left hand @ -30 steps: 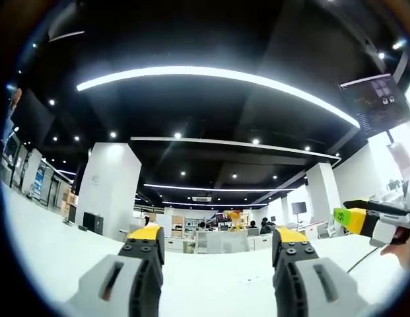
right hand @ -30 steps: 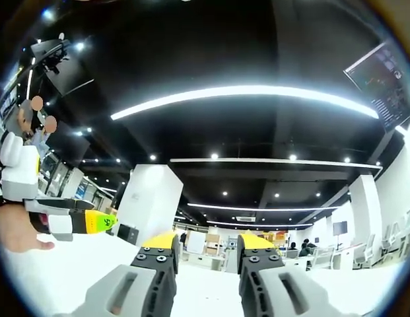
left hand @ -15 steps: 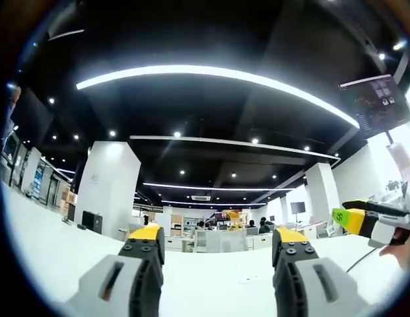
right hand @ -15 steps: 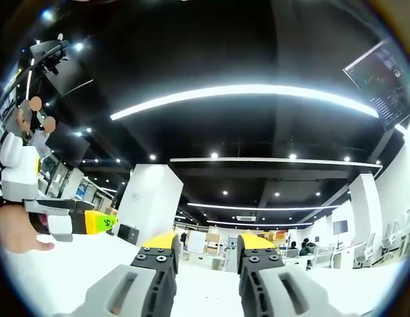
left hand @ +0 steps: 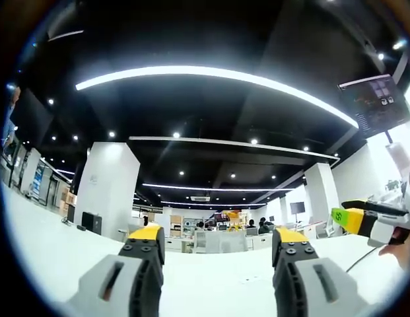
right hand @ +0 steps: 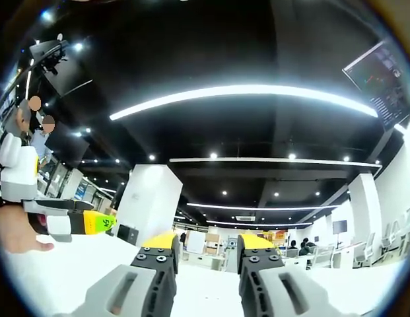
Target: Find the data cable on the table. Grasp the USB connector end of the cable and insert it into the USB port on the table
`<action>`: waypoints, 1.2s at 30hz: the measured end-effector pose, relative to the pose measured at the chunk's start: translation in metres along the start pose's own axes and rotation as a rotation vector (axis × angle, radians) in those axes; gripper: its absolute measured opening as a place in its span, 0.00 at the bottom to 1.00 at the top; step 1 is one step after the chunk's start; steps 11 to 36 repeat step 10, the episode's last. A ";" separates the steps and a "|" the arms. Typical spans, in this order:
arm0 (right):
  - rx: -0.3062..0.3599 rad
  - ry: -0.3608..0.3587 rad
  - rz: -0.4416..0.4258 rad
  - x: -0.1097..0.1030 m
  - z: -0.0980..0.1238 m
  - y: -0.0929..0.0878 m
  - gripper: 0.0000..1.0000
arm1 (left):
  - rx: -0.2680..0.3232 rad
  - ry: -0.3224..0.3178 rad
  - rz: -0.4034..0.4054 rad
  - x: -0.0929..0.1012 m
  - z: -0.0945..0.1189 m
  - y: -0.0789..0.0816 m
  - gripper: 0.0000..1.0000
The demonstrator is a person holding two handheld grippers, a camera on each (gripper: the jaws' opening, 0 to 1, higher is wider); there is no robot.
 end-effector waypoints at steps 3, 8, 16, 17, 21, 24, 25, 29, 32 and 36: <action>-0.002 0.000 0.001 0.000 0.000 -0.001 0.37 | 0.002 -0.001 -0.001 0.000 0.000 0.001 0.66; -0.006 -0.003 -0.006 0.001 0.000 -0.001 0.37 | 0.000 -0.003 -0.001 0.001 0.001 0.001 0.66; -0.006 -0.003 -0.006 0.001 0.000 -0.001 0.37 | 0.000 -0.003 -0.001 0.001 0.001 0.001 0.66; -0.006 -0.003 -0.006 0.001 0.000 -0.001 0.37 | 0.000 -0.003 -0.001 0.001 0.001 0.001 0.66; -0.006 -0.003 -0.006 0.001 0.000 -0.001 0.37 | 0.000 -0.003 -0.001 0.001 0.001 0.001 0.66; -0.006 -0.003 -0.006 0.001 0.000 -0.001 0.37 | 0.000 -0.003 -0.001 0.001 0.001 0.001 0.66; -0.006 -0.003 -0.006 0.001 0.000 -0.001 0.37 | 0.000 -0.003 -0.001 0.001 0.001 0.001 0.66; -0.006 -0.003 -0.006 0.001 0.000 -0.001 0.37 | 0.000 -0.003 -0.001 0.001 0.001 0.001 0.66; -0.006 -0.003 -0.006 0.001 0.000 -0.001 0.37 | 0.000 -0.003 -0.001 0.001 0.001 0.001 0.66; -0.006 -0.003 -0.006 0.001 0.000 -0.001 0.37 | 0.000 -0.003 -0.001 0.001 0.001 0.001 0.66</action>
Point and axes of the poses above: the point that each gripper's makers call its tool centre point, and the gripper's own axes: z roughly backward along the fingers, x roughly to its right, y roughly out of its top, the point moved 8 cm from there along z, roughly backward along the fingers, and after that the axes turned 11 degrees about -y, right-handed, at the moved point
